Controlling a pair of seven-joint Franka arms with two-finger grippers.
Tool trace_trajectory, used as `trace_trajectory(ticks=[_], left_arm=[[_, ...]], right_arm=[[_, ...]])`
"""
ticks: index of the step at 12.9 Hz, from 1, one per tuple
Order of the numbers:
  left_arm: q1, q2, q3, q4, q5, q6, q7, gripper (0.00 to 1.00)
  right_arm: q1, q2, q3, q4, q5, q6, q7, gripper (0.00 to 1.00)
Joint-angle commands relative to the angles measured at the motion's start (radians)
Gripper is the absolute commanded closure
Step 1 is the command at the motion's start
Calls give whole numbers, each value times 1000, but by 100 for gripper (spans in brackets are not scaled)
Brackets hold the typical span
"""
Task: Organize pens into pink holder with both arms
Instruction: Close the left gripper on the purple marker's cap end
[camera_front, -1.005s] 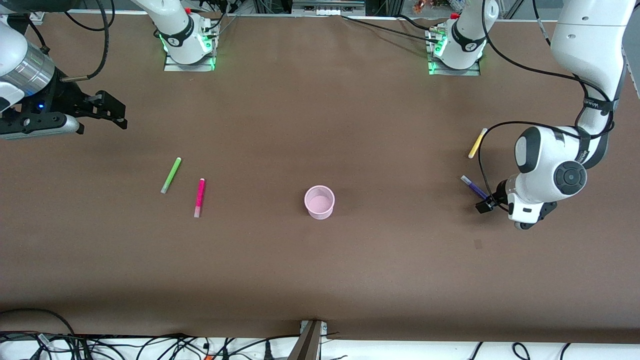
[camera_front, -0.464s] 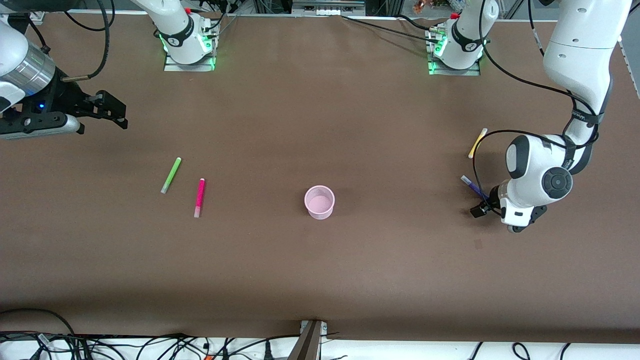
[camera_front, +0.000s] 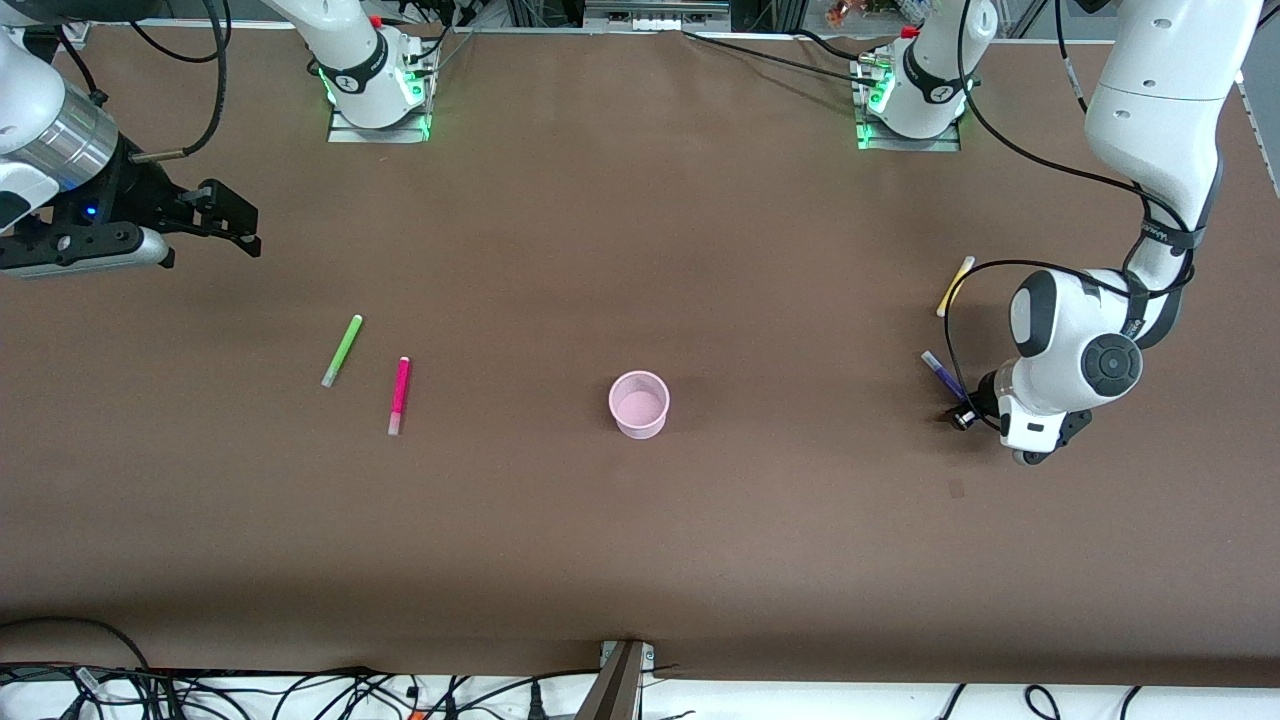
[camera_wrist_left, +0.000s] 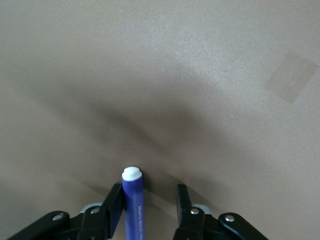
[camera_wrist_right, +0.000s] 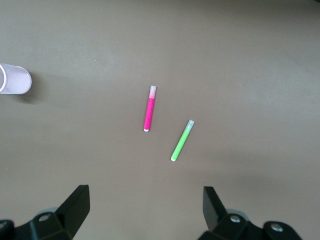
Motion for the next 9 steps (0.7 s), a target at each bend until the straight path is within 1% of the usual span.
trace_trajectory(ticks=[1,3,4,7,9], left_arm=[[2,-7,0,-17,18,19,-8,53],[2,-7,0,-17,40,17,-8,89],[2,-7,0,-17,47,17,-8,100],[-5,-18,0,-10,47,8,-8,100],[-13,-60,-12,16,47,-36,-15,100]], right_arm=[[-1,-8,3,5,15,-2,-5,0],[-1,-8,4,7,15,1,-5,0],[-1,-8,4,7,15,0,-4,0],[-1,-8,4,7,15,0,-5,0],[-1,-10,4,5,15,-8,-5,0]])
